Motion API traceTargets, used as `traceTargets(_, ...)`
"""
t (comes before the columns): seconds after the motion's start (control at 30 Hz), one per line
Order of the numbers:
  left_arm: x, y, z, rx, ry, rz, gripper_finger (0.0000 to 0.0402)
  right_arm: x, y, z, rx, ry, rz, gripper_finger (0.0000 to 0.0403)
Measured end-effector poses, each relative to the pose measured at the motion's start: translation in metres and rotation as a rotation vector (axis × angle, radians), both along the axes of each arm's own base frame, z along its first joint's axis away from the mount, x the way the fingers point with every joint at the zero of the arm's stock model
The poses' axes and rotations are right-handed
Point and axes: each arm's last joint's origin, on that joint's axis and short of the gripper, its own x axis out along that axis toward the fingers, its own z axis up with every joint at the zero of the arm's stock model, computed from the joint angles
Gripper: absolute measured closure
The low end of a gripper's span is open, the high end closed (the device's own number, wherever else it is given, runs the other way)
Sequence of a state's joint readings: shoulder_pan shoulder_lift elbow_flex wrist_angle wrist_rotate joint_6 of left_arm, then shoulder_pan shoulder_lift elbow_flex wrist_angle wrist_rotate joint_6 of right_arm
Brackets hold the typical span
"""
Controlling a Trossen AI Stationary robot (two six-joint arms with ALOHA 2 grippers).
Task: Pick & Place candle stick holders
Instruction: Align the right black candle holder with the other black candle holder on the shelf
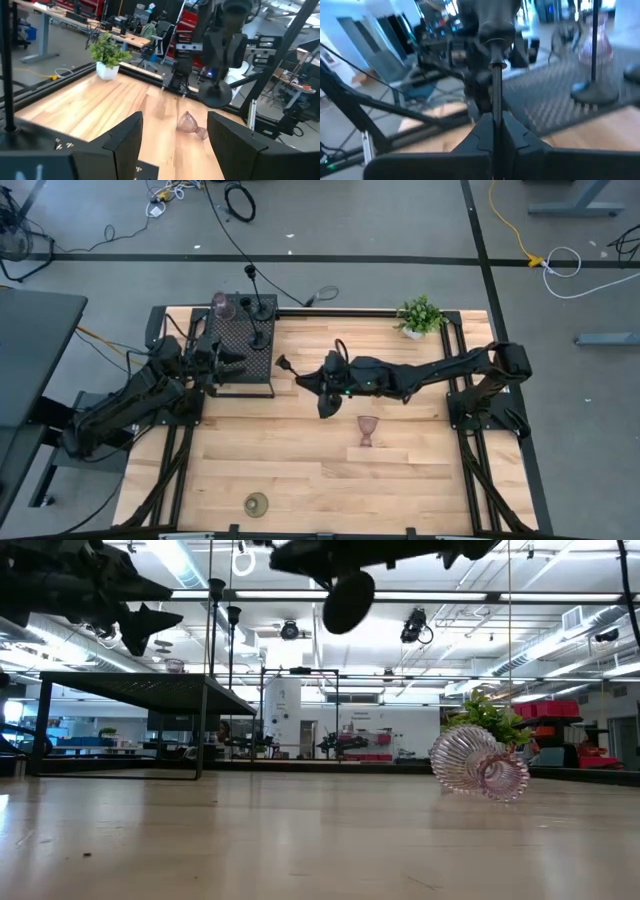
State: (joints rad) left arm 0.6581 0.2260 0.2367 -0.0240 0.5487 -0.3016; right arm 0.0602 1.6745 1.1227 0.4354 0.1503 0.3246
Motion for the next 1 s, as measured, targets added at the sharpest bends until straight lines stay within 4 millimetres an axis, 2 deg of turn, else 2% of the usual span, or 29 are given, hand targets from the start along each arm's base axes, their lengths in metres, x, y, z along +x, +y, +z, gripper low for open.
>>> traceTargets(0.2, 0.001, -0.002, 0.002, 0.012, -0.021, -0.024, 0.0177, 0.002, 0.008, 0.015, -0.098, -0.180, -0.002, 0.0402)
traceTargets(0.37, 0.002, -0.003, 0.003, 0.018, -0.029, -0.028, 0.0177, 0.008, 0.011, 0.016, -0.173, -0.317, 0.001, 0.0402)
traceTargets(0.63, 0.002, -0.003, 0.004, 0.021, -0.032, -0.028, 0.0177, 0.021, 0.007, 0.000, -0.259, -0.532, 0.028, 0.0402)
traceTargets(0.8, 0.002, -0.003, 0.006, 0.033, -0.048, -0.024, 0.0177, 0.028, -0.003, -0.017, -0.267, -0.603, 0.046, 0.0402)
traceTargets(1.0, 0.002, -0.003, 0.007, 0.044, -0.064, -0.013, 0.0177, 0.041, -0.012, -0.026, -0.261, -0.680, 0.047, 0.0402)
